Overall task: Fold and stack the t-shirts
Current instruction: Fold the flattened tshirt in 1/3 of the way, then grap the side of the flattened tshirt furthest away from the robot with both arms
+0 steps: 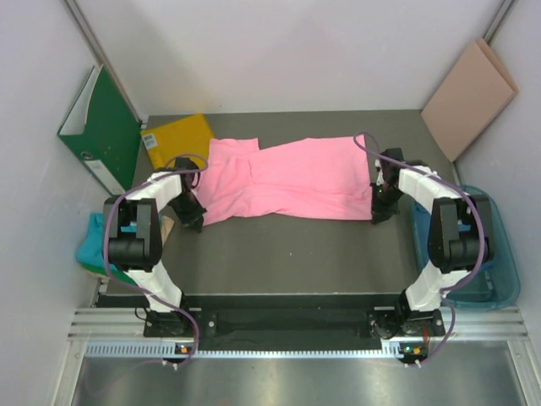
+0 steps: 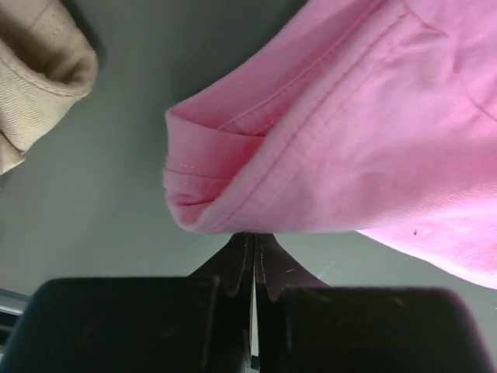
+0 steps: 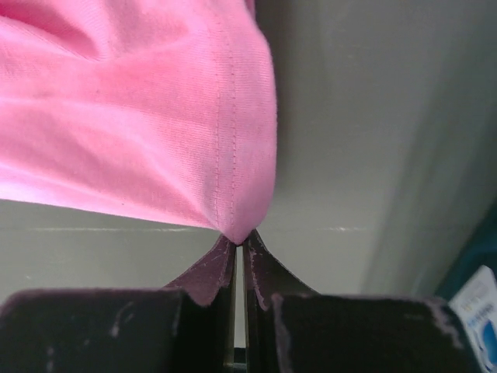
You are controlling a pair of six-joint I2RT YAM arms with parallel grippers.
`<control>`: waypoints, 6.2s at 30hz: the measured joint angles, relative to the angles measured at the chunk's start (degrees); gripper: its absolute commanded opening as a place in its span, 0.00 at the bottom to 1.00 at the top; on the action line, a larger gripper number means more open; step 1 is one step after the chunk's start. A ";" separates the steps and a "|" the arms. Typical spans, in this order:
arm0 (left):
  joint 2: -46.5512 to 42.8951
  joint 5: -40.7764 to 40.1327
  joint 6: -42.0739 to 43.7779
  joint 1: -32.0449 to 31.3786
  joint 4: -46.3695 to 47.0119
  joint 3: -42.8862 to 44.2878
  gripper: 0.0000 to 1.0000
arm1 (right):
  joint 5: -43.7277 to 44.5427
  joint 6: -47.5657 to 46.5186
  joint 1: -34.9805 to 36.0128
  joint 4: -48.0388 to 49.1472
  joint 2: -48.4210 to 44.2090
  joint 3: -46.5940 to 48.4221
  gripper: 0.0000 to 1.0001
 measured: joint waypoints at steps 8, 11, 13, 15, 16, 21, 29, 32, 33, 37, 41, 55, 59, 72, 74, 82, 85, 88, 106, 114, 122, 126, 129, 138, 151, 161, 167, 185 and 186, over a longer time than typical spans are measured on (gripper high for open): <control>-0.96 -0.09 0.63 0.28 -0.20 0.74 0.77 | 5.14 -0.07 -0.31 -0.68 -1.16 -0.11 0.00; -2.27 -0.90 0.92 0.28 -0.04 2.97 0.78 | 5.42 -0.20 -0.33 -0.70 -1.16 -0.11 0.00; -2.95 -1.36 0.96 0.28 0.33 4.83 0.75 | 5.40 -0.42 -0.31 -0.70 -1.16 -0.11 0.00; -3.15 -1.68 1.01 0.28 0.76 6.32 0.74 | 5.35 -0.55 -0.33 -0.70 -1.14 -0.11 0.00; -3.13 -1.84 1.11 0.28 1.05 6.80 0.73 | 5.33 -0.57 -0.33 -0.70 -1.14 -0.11 0.00; -1.88 -2.51 1.16 0.28 1.55 7.45 0.71 | 5.07 -0.83 -0.33 -0.70 -1.14 -0.11 0.00; 0.52 -3.10 2.47 0.28 1.14 10.36 0.71 | 4.90 -0.98 -0.33 -0.68 -1.14 -0.11 0.00; 0.46 -3.67 3.15 0.28 1.09 10.64 0.71 | 4.72 -1.01 -0.33 -0.70 -1.14 -0.31 0.00; 0.48 -3.82 3.34 0.28 1.09 10.62 0.71 | 4.70 -1.01 -0.33 -0.70 -1.09 -0.31 0.00; -0.17 -4.00 3.52 0.28 1.42 9.66 0.71 | 4.52 -1.03 -0.33 -0.70 -1.09 -0.31 0.00; -1.03 -3.96 3.69 0.28 1.64 7.87 0.69 | 4.33 -1.05 -0.33 -0.70 -1.09 -0.31 0.00; 5.29 -1.16 4.52 0.28 2.95 6.03 0.00 | 4.09 -1.64 -0.33 -0.70 -0.33 -0.31 0.01; 3.52 -1.73 5.20 0.35 1.44 5.77 0.00 | 4.11 -1.64 -0.33 -0.70 -0.33 -0.31 0.00; -10.73 -2.27 5.22 3.80 -8.83 0.15 0.00 | 6.93 -1.33 -1.31 -1.33 -0.33 -0.31 0.00; -10.73 -1.86 5.31 3.93 -10.12 -1.90 0.00 | 7.10 -1.03 -1.81 -1.62 -0.33 -0.31 0.00; -9.81 0.31 6.56 4.02 -14.34 -9.14 0.91 | 7.17 -0.87 -2.21 -1.99 -0.33 -0.31 0.00; -9.25 0.39 6.71 4.09 -15.43 -9.05 0.99 | 6.97 -0.87 -2.21 -2.40 -0.09 -0.31 0.01; -9.31 0.37 6.69 4.15 -16.65 -6.10 0.99 | 6.32 -0.90 -2.21 -3.32 0.11 -0.31 0.01; 31.15 10.32 10.62 4.17 -3.26 52.81 0.99 | 4.68 2.82 -2.23 -8.87 0.26 2.86 0.78; 36.28 12.70 11.39 4.22 -2.51 57.90 0.96 | 4.66 5.79 -2.27 -7.28 -0.24 12.50 0.79; 38.32 14.73 11.10 4.28 -0.26 57.92 0.00 | 0.55 7.21 -2.27 0.44 7.19 19.82 0.79; 39.17 15.72 10.95 4.44 0.15 57.92 0.00 | -0.94 7.65 -2.27 4.33 17.22 28.92 0.79; 39.17 15.76 10.97 4.50 0.24 58.01 0.00 | -1.57 7.65 -2.27 7.19 23.08 34.47 0.79; 39.17 15.87 11.58 5.29 0.31 58.03 0.00 | -1.90 8.85 -2.27 14.29 34.10 44.50 0.78; 39.12 16.11 11.50 5.64 0.33 57.96 0.00 | -3.21 11.50 -2.27 20.96 42.42 54.34 0.15; 38.86 14.36 9.94 5.66 1.03 57.94 0.00 | -4.37 12.55 -2.25 20.33 45.03 57.77 0.00; 37.59 12.00 8.31 5.73 2.67 59.52 0.00 | -3.43 12.13 -2.43 21.22 43.19 54.77 0.00; 26.99 20.57 6.62 7.45 11.96 61.07 0.00 | -5.40 10.80 -3.87 24.33 31.15 45.29 0.00; 25.94 21.35 6.64 7.72 12.09 60.46 0.00 | -5.62 10.69 -3.87 24.63 30.36 44.48 0.00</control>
